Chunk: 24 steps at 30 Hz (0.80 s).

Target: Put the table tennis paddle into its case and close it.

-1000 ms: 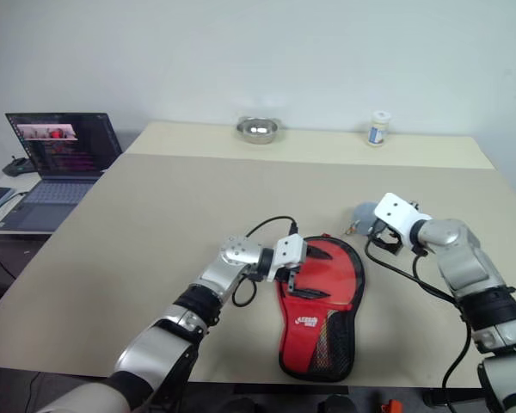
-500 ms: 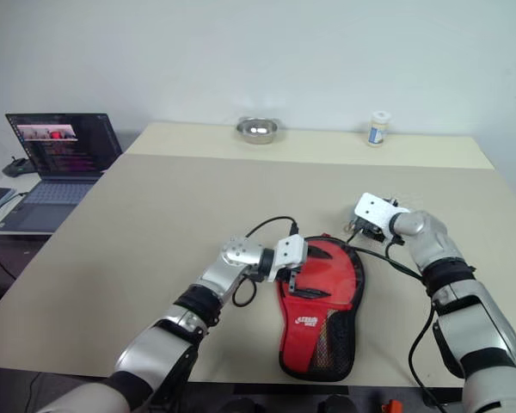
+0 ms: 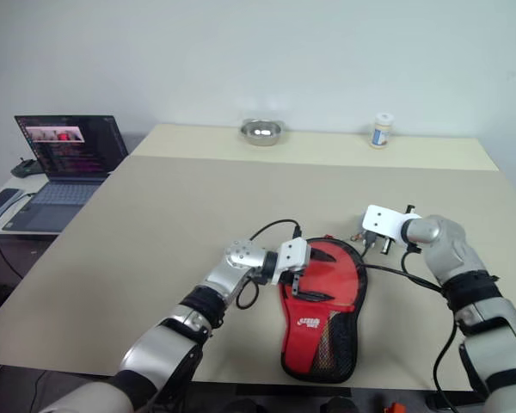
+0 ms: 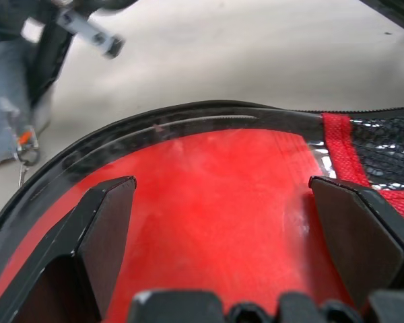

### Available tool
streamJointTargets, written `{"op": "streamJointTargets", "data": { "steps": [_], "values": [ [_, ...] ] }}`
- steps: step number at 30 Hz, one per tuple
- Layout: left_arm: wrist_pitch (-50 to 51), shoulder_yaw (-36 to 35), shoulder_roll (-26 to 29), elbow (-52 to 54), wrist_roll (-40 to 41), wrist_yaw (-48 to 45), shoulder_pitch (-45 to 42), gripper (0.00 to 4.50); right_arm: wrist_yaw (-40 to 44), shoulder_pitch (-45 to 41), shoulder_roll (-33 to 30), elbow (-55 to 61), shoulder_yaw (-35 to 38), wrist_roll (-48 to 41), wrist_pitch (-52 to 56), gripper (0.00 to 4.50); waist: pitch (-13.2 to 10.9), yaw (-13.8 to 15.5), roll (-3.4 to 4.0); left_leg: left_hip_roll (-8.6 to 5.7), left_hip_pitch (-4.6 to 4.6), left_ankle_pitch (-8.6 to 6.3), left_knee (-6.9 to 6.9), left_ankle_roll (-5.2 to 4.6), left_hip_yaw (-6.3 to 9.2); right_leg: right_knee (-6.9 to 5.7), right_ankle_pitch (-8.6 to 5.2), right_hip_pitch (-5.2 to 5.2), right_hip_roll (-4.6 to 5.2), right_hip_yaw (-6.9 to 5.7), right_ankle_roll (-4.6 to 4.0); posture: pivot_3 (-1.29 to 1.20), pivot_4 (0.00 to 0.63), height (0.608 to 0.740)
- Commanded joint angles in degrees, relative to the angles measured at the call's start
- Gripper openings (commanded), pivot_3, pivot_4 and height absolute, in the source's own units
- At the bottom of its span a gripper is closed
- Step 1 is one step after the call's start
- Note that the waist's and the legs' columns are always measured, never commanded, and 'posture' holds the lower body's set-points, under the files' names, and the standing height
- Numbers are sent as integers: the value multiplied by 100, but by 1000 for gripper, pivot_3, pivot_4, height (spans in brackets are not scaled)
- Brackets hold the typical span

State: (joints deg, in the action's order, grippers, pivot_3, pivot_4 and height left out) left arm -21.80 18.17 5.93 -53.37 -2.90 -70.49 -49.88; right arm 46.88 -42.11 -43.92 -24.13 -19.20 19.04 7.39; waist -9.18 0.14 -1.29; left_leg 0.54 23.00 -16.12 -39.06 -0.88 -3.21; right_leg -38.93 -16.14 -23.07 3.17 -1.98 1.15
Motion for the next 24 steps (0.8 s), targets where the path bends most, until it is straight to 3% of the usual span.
{"op": "streamJointTargets", "data": {
  "steps": [1,10,16,20,24],
  "values": [
    [-28,327,-8,-454,-399,-69,112,4500,643,406,-479,1065,177,-41,420,333,6,3,4,0,-2,-2,0,-3,0,0,0,1,-1,1,0,0,150,740],
    [-142,333,-138,-847,-483,10,-47,4500,1809,2105,-1790,3107,765,-627,1025,329,19,114,10,-6,-29,-4,-1,-5,28,23,-2,53,-5,-22,2,0,150,740],
    [-143,327,-241,-985,-494,23,-86,4500,2459,3823,-2807,4469,1826,-1263,1264,303,25,154,16,-9,-39,-6,1,-5,62,45,-6,87,-3,-47,5,0,150,740],
    [-143,313,-290,-1058,-499,55,-104,4500,2676,5004,-3075,5097,2647,-1472,1408,302,30,169,22,-11,-38,-6,0,-5,86,66,-6,108,-1,-72,6,0,150,740],
    [-143,309,-365,-1120,-521,105,-119,4500,2930,6222,-2926,5802,3530,-1499,1619,294,33,262,27,-16,-38,-7,1,-4,122,100,-6,143,0,-110,8,0,150,740]
  ]
}}
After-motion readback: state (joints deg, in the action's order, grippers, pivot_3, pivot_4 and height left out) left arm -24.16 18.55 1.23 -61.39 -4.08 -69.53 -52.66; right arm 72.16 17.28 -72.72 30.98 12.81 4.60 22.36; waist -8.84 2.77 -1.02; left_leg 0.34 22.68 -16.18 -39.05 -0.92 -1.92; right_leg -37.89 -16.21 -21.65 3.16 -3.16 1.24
